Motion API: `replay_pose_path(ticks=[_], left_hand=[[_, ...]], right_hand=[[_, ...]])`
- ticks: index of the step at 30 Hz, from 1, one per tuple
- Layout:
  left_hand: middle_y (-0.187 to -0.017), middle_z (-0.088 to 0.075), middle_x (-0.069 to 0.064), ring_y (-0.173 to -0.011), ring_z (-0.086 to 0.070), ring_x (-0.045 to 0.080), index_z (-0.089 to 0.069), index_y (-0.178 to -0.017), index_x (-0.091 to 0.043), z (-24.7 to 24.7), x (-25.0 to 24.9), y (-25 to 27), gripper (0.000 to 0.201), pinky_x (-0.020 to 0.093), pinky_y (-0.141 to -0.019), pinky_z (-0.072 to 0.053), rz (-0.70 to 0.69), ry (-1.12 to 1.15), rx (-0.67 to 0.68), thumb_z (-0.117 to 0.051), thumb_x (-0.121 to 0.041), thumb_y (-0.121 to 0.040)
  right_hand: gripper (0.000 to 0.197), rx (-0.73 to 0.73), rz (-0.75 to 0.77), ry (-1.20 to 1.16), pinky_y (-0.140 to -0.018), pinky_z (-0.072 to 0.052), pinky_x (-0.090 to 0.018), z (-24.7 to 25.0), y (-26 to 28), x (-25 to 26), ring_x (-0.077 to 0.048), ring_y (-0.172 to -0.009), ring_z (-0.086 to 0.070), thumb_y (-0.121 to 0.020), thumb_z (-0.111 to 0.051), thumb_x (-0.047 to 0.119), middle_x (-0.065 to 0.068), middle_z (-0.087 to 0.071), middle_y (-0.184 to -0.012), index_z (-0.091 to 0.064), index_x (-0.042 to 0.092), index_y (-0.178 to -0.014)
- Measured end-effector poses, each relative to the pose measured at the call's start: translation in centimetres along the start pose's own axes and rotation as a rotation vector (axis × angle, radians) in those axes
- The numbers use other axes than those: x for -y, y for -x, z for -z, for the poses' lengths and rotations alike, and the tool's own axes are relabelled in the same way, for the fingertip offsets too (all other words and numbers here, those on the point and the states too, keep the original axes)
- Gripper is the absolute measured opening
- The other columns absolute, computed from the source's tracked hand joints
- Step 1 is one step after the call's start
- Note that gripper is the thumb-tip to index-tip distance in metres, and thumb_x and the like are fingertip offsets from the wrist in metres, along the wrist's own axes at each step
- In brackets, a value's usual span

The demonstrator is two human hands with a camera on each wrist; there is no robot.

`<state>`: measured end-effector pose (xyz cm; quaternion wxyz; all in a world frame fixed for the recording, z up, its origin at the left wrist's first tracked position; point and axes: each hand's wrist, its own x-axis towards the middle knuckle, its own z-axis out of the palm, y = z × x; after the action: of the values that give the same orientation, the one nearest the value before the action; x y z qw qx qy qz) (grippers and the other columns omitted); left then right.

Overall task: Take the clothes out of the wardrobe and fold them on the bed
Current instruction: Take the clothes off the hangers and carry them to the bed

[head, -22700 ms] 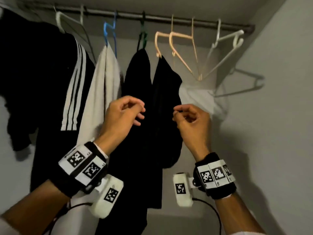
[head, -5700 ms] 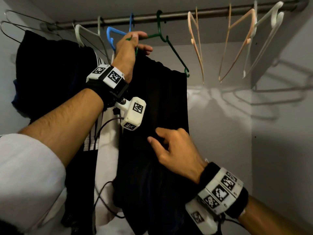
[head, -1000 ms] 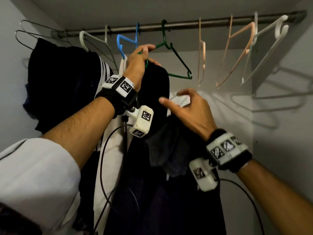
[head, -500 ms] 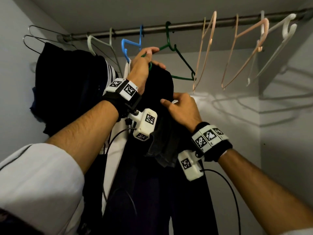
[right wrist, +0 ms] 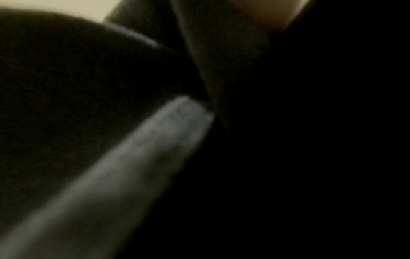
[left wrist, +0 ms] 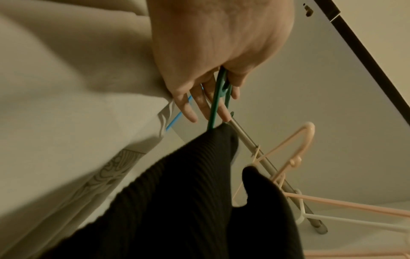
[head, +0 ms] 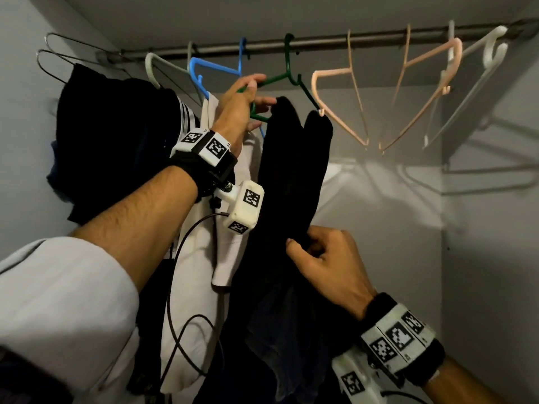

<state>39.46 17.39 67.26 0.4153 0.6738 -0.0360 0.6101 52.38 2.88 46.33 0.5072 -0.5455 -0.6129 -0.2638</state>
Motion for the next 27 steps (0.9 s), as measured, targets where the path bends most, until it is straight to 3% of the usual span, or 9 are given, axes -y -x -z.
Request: replay_pose_path(ticks=[4, 8, 11, 13, 14, 18, 21, 24, 27], left_hand=[[-0.105, -0.076, 0.001, -0.105, -0.066, 0.015, -0.06, -0.118, -0.035, 0.3, -0.2, 0.1, 0.024, 0.035, -0.082, -0.051, 0.025, 0.007, -0.035, -0.038, -0.03, -0.109], [-0.118, -0.072, 0.0, -0.11, -0.064, 0.011, -0.057, -0.117, -0.026, 0.5, 0.4, 0.9, 0.013, 0.039, -0.097, -0.054, 0.068, 0.005, -0.089, -0.052, -0.028, -0.105], [-0.124, -0.064, 0.001, -0.113, -0.06, 0.015, -0.056, -0.127, -0.017, 0.5, 1.1, 2.3, 0.035, 0.037, -0.099, -0.054, 0.123, -0.016, -0.075, -0.06, -0.037, -0.098], [-0.136, -0.058, 0.003, -0.117, -0.058, 0.016, -0.045, -0.144, -0.015, 0.7, 1.7, 3.8, 0.058, 0.037, -0.101, -0.052, 0.148, -0.026, -0.054, -0.061, -0.042, -0.096], [-0.141, -0.055, 0.004, -0.12, -0.056, 0.016, -0.042, -0.147, -0.015, 0.9, 2.0, 4.9, 0.059, 0.037, -0.104, -0.05, 0.147, -0.033, -0.044, -0.061, -0.041, -0.097], [-0.127, -0.066, 0.003, -0.114, -0.061, 0.013, -0.06, -0.128, -0.021, 0.9, 3.1, 11.2, 0.038, 0.031, -0.094, -0.048, 0.159, -0.101, 0.012, -0.063, -0.039, -0.095], [-0.124, -0.07, -0.006, -0.117, -0.063, 0.007, -0.067, -0.118, -0.025, 1.7, 4.5, 18.0, 0.029, 0.031, -0.102, -0.046, 0.208, -0.03, 0.08, -0.066, -0.036, -0.092], [-0.125, -0.07, -0.008, -0.123, -0.061, 0.01, -0.065, -0.127, -0.021, 3.1, 8.1, 25.6, 0.05, 0.026, -0.101, -0.049, 0.337, 0.026, 0.1, -0.071, -0.032, -0.078], [-0.119, -0.072, -0.017, -0.125, -0.061, 0.012, -0.059, -0.126, -0.026, 4.3, 12.1, 33.2, 0.085, 0.018, -0.089, -0.051, 0.528, 0.07, 0.126, -0.095, -0.042, -0.051]], right_hand=[[0.047, -0.004, 0.012, -0.01, -0.045, -0.034, -0.03, 0.3, 0.8, 0.2, -0.02, -0.041, -0.043, -0.086, -0.062, 0.046, -0.006, -0.049, -0.048, -0.051, 0.009, -0.059], [0.05, -0.058, 0.019, 0.007, -0.044, -0.029, -0.023, 0.6, 0.5, -0.1, -0.009, -0.041, -0.038, -0.085, -0.068, 0.042, 0.001, -0.044, -0.045, -0.042, 0.013, -0.054], [0.051, -0.068, -0.031, 0.017, -0.046, -0.032, -0.025, 0.5, 0.4, -0.7, -0.007, -0.044, -0.04, -0.087, -0.072, 0.038, -0.004, -0.048, -0.048, -0.044, 0.01, -0.055], [0.051, -0.061, -0.063, 0.016, -0.048, -0.034, -0.028, 0.5, 0.6, -1.1, -0.006, -0.044, -0.04, -0.088, -0.073, 0.037, 0.001, -0.045, -0.047, -0.045, 0.009, -0.055], [0.051, -0.057, -0.071, 0.018, -0.048, -0.034, -0.03, 0.4, 0.7, -1.2, -0.006, -0.044, -0.04, -0.088, -0.073, 0.037, 0.004, -0.043, -0.046, -0.045, 0.01, -0.054], [0.051, -0.061, -0.08, 0.023, -0.048, -0.034, -0.032, 0.4, 1.3, -1.6, -0.005, -0.044, -0.039, -0.088, -0.071, 0.039, -0.001, -0.045, -0.047, -0.046, 0.009, -0.055], [0.053, -0.067, -0.094, 0.023, -0.047, -0.031, -0.028, 0.9, 1.8, -1.8, -0.005, -0.043, -0.038, -0.089, -0.072, 0.039, 0.005, -0.042, -0.045, -0.043, 0.012, -0.053], [0.055, -0.063, -0.084, 0.021, -0.048, -0.031, -0.032, 1.4, 2.3, -2.0, -0.005, -0.043, -0.036, -0.089, -0.072, 0.04, 0.007, -0.04, -0.045, -0.042, 0.011, -0.053], [0.053, -0.065, -0.087, -0.014, -0.048, -0.036, -0.033, 2.0, 2.7, -2.4, -0.002, -0.045, -0.039, -0.088, -0.071, 0.044, 0.004, -0.047, -0.046, -0.05, 0.007, -0.056]])
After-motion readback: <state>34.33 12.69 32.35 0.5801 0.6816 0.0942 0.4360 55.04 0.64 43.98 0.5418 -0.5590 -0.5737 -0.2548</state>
